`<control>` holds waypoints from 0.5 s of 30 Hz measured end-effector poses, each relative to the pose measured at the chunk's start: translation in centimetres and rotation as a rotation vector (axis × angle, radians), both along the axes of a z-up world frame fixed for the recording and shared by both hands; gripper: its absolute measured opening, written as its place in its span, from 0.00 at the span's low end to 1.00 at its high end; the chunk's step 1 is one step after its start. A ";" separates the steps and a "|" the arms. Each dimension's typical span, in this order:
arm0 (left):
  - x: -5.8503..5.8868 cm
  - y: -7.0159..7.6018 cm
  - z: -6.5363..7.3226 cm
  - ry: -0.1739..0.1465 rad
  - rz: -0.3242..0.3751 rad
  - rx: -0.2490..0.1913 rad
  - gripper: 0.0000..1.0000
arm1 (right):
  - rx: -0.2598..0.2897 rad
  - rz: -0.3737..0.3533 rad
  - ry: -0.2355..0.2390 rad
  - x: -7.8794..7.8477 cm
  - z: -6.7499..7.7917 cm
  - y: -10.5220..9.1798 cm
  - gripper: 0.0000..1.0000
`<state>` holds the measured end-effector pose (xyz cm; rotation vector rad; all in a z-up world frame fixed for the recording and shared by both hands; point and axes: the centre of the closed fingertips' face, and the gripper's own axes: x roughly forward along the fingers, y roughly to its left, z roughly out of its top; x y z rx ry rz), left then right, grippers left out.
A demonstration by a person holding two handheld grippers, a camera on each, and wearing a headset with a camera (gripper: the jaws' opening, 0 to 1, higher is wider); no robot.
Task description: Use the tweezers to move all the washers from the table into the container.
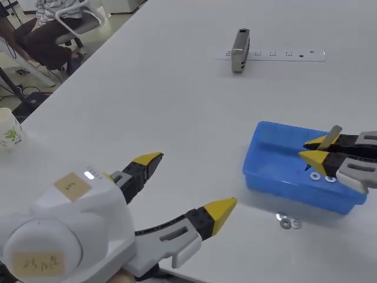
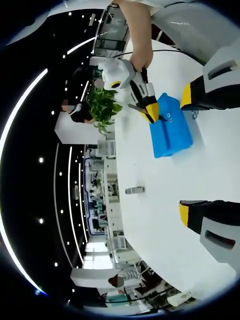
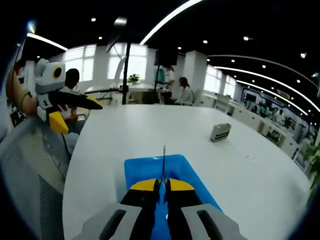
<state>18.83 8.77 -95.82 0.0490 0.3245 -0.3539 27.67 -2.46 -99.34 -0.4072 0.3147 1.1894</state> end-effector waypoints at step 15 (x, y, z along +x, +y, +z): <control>0.0 -0.1 -0.1 0.003 -0.005 0.006 0.73 | 0.078 0.106 0.082 -5.3 1.2 1.2 0.03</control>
